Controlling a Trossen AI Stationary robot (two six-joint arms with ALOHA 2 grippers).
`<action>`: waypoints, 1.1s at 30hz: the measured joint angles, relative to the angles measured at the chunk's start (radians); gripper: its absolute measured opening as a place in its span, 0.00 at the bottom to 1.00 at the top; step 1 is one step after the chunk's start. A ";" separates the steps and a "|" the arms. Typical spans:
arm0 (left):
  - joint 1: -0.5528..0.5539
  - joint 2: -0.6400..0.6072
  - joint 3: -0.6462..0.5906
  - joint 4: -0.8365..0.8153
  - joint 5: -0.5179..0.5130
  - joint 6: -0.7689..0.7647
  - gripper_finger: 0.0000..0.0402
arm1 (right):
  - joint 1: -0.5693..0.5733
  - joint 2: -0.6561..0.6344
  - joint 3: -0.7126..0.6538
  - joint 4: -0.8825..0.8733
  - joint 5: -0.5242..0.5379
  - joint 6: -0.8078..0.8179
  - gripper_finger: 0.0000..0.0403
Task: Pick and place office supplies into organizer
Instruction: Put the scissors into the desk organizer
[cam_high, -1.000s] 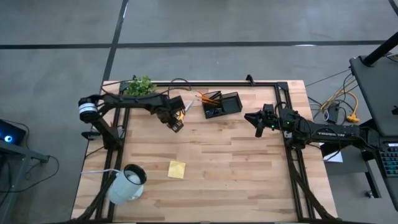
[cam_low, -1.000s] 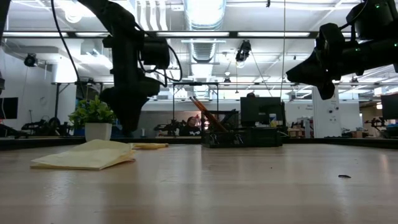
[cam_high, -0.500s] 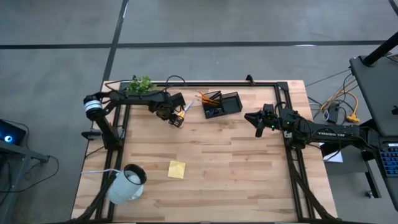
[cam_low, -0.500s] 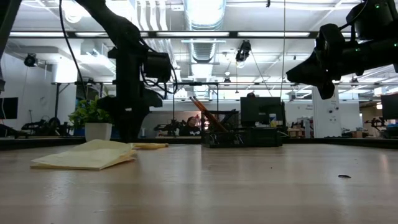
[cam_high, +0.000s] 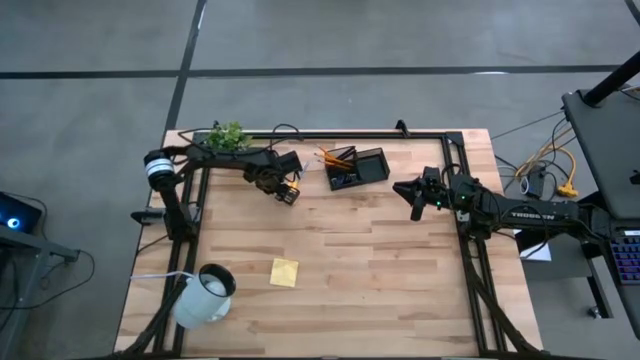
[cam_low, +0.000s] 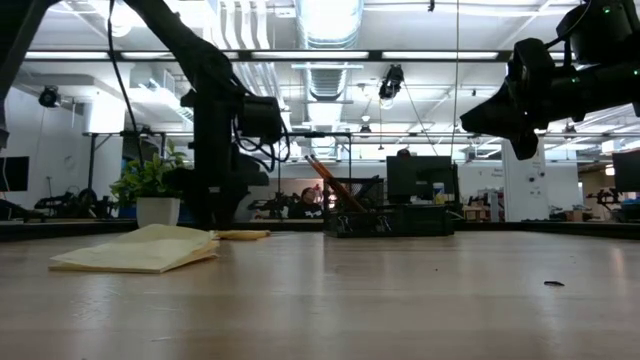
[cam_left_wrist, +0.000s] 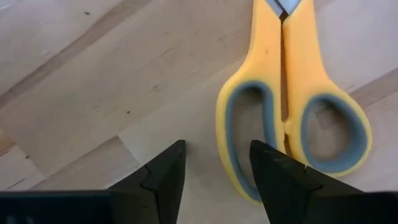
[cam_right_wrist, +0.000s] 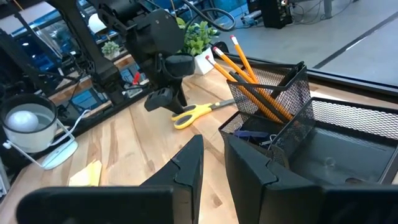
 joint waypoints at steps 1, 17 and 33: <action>0.000 0.007 0.002 -0.002 0.006 0.000 0.41 | 0.000 0.000 0.000 0.000 0.000 0.000 0.14; 0.003 0.033 0.001 0.010 0.048 0.091 0.03 | 0.000 -0.001 0.000 -0.001 -0.002 0.012 0.14; 0.011 -0.075 -0.008 -0.132 0.080 0.235 0.02 | 0.000 -0.001 0.000 -0.001 -0.004 0.012 0.14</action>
